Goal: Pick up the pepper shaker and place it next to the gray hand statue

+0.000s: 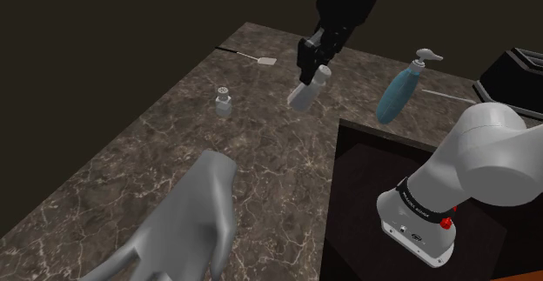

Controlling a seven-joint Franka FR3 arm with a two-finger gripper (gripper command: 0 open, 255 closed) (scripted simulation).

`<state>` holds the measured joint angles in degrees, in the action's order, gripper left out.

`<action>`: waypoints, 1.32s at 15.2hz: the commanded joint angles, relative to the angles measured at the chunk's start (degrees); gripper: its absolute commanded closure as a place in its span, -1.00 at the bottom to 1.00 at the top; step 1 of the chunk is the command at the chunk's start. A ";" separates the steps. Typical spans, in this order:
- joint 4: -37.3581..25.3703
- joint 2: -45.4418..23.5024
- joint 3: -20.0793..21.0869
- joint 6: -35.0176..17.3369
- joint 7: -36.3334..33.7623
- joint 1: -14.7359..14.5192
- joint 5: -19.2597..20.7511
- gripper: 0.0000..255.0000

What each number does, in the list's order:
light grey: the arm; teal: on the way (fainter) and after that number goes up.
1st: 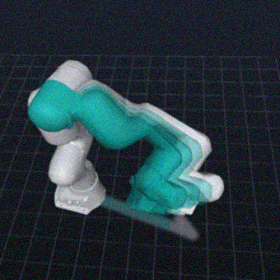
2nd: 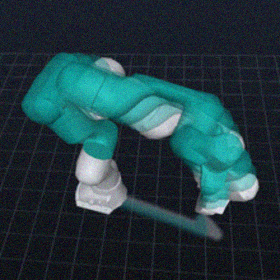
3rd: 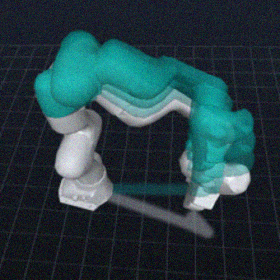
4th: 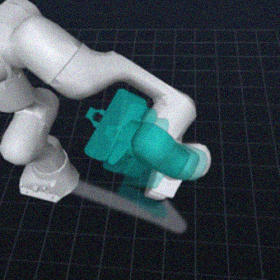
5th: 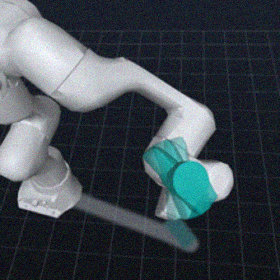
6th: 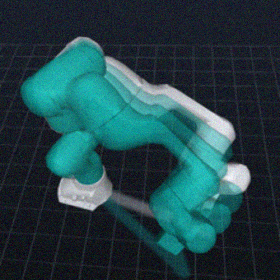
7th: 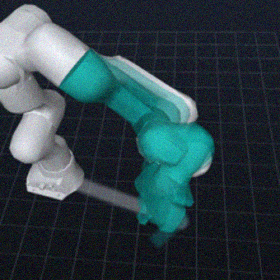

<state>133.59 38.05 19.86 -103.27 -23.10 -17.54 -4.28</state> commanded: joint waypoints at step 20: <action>-1.64 -1.60 17.72 -0.89 -19.16 -5.28 -7.80 1.00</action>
<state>131.21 36.45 37.30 -103.37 -42.10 -22.73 -11.92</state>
